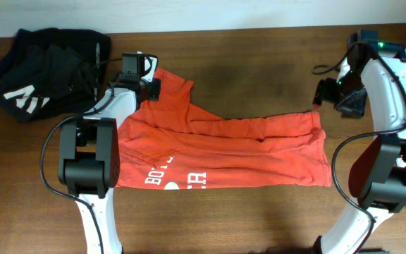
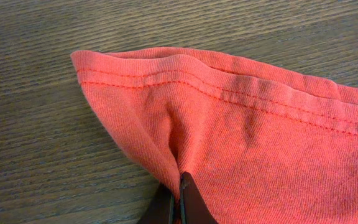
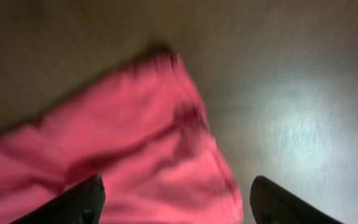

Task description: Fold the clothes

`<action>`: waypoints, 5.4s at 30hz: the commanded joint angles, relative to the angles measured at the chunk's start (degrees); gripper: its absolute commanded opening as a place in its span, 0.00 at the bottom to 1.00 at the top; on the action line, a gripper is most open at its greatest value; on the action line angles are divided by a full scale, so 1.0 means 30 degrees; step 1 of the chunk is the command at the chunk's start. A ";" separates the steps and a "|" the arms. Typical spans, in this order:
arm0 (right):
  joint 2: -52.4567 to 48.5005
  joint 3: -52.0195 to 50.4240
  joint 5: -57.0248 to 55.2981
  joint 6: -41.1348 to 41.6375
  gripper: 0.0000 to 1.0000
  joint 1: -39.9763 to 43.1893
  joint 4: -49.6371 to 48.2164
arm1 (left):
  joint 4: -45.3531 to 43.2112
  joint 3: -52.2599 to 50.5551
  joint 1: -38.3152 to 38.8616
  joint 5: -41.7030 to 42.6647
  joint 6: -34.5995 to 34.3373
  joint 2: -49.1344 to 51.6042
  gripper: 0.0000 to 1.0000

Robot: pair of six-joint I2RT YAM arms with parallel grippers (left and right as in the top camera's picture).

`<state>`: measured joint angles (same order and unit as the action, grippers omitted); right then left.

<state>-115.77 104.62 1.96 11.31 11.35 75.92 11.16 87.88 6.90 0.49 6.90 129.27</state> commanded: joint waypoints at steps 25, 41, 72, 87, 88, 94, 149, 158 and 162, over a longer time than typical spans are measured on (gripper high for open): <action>-0.5501 0.2747 -0.0918 -0.1173 0.04 -0.0117 -0.1821 | 0.3745 -0.0131 -0.0743 -0.0903 -0.0277 -0.4335 0.00; -0.5493 0.4991 -0.2528 0.1064 0.04 0.2244 0.5107 | 1.6772 -0.0131 -0.5042 0.2135 -0.2084 -0.6346 0.00; 0.1260 -0.4473 -0.1399 0.2215 0.99 0.2215 0.4080 | 2.1952 -0.3133 -0.3971 0.1931 -0.2091 -0.6390 0.69; 0.1260 -0.8459 0.3847 -0.0109 0.04 -0.4663 -0.0656 | 1.3041 -0.7475 -0.1319 0.4430 -0.2958 -0.6455 0.01; 0.1253 -0.9100 0.3854 0.0197 0.04 -0.4925 -0.1545 | 1.2451 -0.8080 -0.1705 0.4422 -0.2958 -0.6455 0.00; 0.1253 -1.4149 0.2484 0.1486 0.04 -0.4991 -0.8349 | 1.2670 -0.9916 -0.6368 0.1829 -0.4167 -0.6455 0.00; 0.5574 -0.8109 0.1989 0.7461 0.04 -1.2422 -0.2550 | 1.8513 -0.3636 -0.6309 0.5187 -0.4299 -1.1023 0.99; 0.5515 -1.0287 0.2433 0.9471 0.11 -1.7507 -0.8765 | 1.8513 -0.3657 -0.6309 0.5187 -0.4291 -1.1023 0.99; 0.4503 -1.0324 0.2739 0.9471 0.12 -1.8032 -0.9056 | 1.8586 -0.3657 -0.6309 0.5187 -0.4291 -1.1030 0.99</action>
<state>-99.92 74.00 9.02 39.09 -41.69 49.12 66.65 76.73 -12.12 16.23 -5.65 96.90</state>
